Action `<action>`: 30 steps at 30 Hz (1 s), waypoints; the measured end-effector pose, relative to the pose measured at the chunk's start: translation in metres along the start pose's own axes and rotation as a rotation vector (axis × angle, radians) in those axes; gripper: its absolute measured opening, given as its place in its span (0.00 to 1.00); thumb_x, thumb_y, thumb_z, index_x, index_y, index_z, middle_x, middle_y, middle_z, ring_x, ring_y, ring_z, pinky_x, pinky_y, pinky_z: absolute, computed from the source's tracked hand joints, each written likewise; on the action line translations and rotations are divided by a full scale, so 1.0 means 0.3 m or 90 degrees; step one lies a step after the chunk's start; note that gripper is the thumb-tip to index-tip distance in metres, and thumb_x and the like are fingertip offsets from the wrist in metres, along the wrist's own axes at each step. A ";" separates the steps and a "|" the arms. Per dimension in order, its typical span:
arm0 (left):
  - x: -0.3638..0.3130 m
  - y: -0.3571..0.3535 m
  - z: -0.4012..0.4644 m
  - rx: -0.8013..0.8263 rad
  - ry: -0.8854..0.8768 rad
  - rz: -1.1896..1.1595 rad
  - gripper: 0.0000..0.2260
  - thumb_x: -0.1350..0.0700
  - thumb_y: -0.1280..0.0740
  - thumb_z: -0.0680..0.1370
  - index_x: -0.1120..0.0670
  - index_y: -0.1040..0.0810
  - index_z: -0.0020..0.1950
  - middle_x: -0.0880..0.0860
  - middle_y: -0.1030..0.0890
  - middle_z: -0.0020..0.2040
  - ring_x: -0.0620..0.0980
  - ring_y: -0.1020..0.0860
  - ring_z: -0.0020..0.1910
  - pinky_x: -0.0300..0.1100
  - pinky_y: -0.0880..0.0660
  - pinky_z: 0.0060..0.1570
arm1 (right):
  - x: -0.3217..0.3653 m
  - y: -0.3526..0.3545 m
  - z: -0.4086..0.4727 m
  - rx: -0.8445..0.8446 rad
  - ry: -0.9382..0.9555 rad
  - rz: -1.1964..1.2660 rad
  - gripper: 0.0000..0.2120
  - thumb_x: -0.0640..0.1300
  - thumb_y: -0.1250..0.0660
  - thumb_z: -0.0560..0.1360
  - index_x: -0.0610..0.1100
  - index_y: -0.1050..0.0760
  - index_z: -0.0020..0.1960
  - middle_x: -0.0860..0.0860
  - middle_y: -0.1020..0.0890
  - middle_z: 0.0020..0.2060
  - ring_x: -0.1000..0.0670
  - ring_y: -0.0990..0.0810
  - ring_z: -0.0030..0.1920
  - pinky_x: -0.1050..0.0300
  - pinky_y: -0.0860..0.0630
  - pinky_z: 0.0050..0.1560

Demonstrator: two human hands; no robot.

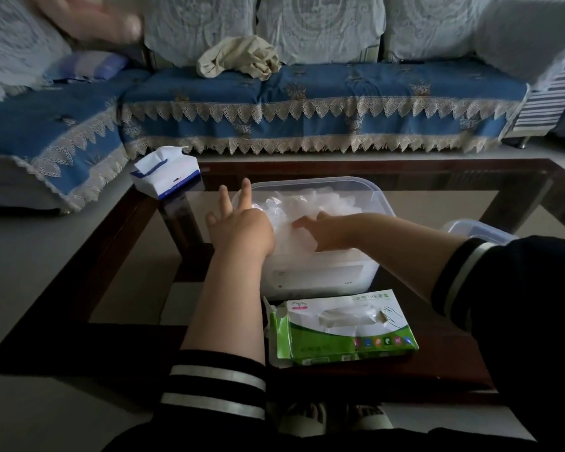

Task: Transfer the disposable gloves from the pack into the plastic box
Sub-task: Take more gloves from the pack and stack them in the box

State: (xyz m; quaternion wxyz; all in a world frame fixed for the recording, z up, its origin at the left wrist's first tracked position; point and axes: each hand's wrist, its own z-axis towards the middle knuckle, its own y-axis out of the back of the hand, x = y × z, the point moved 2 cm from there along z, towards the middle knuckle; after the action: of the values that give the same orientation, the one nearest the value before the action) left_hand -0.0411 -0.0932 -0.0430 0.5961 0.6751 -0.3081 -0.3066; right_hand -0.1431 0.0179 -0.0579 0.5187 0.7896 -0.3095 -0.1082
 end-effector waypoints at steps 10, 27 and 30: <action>-0.006 0.022 -0.003 0.062 0.034 -0.009 0.23 0.59 0.36 0.78 0.43 0.29 0.72 0.45 0.69 0.77 0.57 0.66 0.77 0.61 0.52 0.73 | -0.124 0.144 -0.141 -0.334 -0.101 0.346 0.08 0.41 0.34 0.77 0.39 0.21 0.54 0.45 0.17 0.46 0.53 0.22 0.36 0.60 0.21 0.40; -0.143 0.077 -0.391 0.049 -0.267 -0.291 0.04 0.51 0.31 0.77 0.48 0.18 0.51 0.44 0.18 0.47 0.41 0.22 0.45 0.42 0.24 0.51 | -0.044 -0.277 -0.405 -0.189 -0.014 0.169 0.18 0.55 0.27 0.69 0.55 0.24 0.57 0.52 0.28 0.58 0.50 0.32 0.61 0.52 0.30 0.60; -0.166 -0.005 -0.393 0.186 -0.284 -0.170 0.16 0.49 0.29 0.75 0.48 0.22 0.62 0.46 0.20 0.58 0.46 0.23 0.55 0.46 0.26 0.59 | -0.075 -0.307 -0.379 -0.209 -0.054 0.225 0.16 0.55 0.28 0.71 0.54 0.25 0.57 0.51 0.27 0.57 0.48 0.33 0.60 0.54 0.32 0.57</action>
State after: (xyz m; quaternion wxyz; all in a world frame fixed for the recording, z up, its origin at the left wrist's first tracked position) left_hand 0.0200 0.0185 -0.0302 0.3643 0.7044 -0.3808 -0.4755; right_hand -0.0700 0.1419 -0.0931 0.6376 0.6232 -0.4423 -0.0976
